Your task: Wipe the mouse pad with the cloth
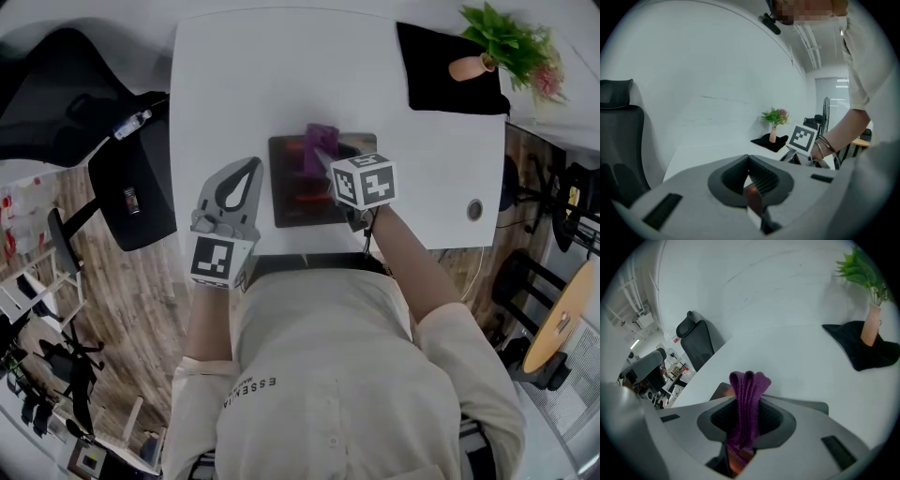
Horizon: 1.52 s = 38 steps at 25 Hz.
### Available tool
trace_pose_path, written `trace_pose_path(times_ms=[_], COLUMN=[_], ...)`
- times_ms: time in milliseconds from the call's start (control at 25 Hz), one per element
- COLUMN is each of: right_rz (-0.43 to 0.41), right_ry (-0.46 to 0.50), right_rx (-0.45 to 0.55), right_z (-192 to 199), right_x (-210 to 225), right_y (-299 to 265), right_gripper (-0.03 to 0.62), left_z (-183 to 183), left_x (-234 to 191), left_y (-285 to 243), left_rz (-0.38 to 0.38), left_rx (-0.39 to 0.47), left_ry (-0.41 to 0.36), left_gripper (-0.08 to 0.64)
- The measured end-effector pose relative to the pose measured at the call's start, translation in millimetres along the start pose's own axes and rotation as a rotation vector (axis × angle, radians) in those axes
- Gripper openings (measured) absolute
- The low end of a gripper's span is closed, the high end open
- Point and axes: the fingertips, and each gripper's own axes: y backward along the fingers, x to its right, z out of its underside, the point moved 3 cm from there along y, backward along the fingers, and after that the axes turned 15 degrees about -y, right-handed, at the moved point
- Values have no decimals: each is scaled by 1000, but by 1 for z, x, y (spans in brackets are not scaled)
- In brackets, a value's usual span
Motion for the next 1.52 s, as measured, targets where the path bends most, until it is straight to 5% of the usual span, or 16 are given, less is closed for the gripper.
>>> trace_pose_path(times_ms=[600,1040,1520], right_rz=[-4,75,-33], right_ry=[-17,-54,-38], right_rx=[13,30,58], right_z=[5,9,14], right_x=[76,126,39], right_y=[45,81,90], right_gripper=[107,107,107], left_z=[-30,-36,-29], left_x=[56,89,62], left_y=[-24,-21,23], left_rz=[-49,-61,-79], left_rx=[2,2,34], left_ry=[-6,-45,-53], left_gripper=[0,0,0])
